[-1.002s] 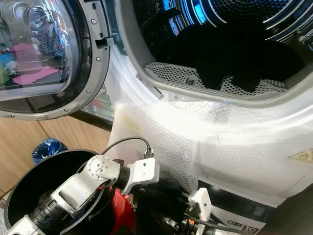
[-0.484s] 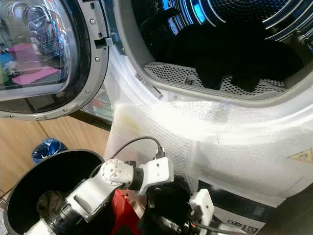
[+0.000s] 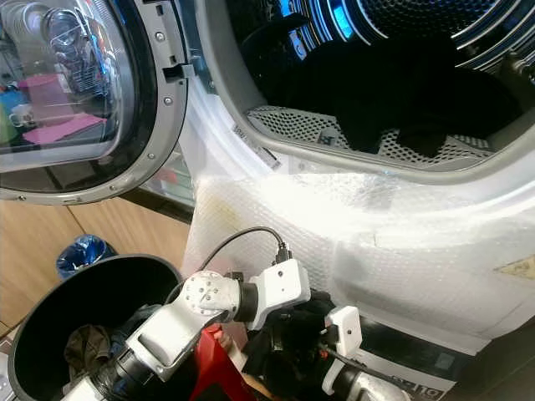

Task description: Clothes washing

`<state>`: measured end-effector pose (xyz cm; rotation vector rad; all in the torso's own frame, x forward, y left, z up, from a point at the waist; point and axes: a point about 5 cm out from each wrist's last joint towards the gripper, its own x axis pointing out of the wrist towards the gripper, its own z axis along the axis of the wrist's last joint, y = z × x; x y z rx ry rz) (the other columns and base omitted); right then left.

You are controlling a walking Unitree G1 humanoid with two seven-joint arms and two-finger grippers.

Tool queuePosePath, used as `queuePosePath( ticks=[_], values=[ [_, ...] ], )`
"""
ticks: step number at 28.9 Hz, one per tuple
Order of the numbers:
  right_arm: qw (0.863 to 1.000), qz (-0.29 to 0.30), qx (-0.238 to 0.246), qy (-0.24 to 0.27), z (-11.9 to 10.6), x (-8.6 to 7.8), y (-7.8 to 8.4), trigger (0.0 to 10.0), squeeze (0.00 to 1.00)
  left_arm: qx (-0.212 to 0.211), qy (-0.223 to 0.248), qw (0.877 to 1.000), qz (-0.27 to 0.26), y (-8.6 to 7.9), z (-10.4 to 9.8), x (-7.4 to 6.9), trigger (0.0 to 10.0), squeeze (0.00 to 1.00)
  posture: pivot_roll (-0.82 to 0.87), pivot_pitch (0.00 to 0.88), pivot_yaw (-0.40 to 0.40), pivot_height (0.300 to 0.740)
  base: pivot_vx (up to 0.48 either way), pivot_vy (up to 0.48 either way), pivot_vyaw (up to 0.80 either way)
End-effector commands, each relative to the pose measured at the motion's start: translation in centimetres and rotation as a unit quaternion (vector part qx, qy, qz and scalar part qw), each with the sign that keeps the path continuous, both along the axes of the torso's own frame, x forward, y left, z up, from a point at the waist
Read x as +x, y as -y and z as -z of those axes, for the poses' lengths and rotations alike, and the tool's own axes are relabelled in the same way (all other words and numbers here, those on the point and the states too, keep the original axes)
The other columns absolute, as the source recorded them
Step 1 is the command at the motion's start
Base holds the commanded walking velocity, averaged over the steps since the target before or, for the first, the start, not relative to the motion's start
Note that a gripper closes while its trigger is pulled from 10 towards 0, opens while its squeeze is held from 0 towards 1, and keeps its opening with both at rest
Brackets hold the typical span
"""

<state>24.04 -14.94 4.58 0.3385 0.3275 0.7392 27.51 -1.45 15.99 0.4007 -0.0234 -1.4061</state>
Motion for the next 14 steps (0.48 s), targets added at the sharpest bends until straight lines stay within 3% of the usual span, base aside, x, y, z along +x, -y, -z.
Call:
queuePosePath(
  ticks=[1, 2, 3, 4, 5, 14],
  values=[
    [1.000, -0.002, 0.000, -0.016, 0.5, 0.4, -1.1, 10.0, 0.00, -0.070, 0.027, 0.994, 0.078, 2.5, -2.9, -2.3, 0.0, 0.00, -0.08, 0.026, 0.101, 0.740, 0.000, 0.000, 0.00],
    [1.000, -0.002, 0.001, -0.015, 0.5, 0.4, -1.1, 10.0, 0.00, -0.070, 0.027, 0.994, 0.078, 2.5, -2.9, -2.3, 0.0, 0.00, -0.08, 0.026, 0.101, 0.740, 0.000, 0.000, 0.00],
    [1.000, 0.000, 0.007, -0.014, 0.5, 0.3, -1.1, 8.1, 0.00, -0.070, 0.026, 0.994, 0.078, 2.5, -2.9, -2.3, 0.0, 0.00, -0.08, 0.026, 0.100, 0.740, 0.000, 0.000, 0.00],
    [1.000, 0.001, 0.012, -0.013, 0.5, 0.3, -1.0, 8.1, 0.00, -0.071, 0.026, 0.994, 0.078, 2.6, -2.9, -2.4, 0.0, 0.00, -0.08, 0.026, 0.100, 0.740, 0.000, 0.000, 0.00],
    [1.000, 0.002, 0.023, -0.013, 0.6, 0.1, -1.0, 0.0, 0.00, -0.071, 0.024, 0.994, 0.080, 2.6, -2.9, -2.4, 0.0, 0.00, -0.08, 0.026, 0.100, 0.740, 0.000, 0.000, 0.00],
    [0.999, -0.012, 0.028, -0.020, 1.2, -0.7, -0.8, 0.0, 0.00, -0.075, 0.019, 0.994, 0.083, 2.7, -3.0, -2.6, 0.0, 0.00, -0.08, 0.027, 0.098, 0.740, 0.000, 0.000, 0.00]
  ],
)
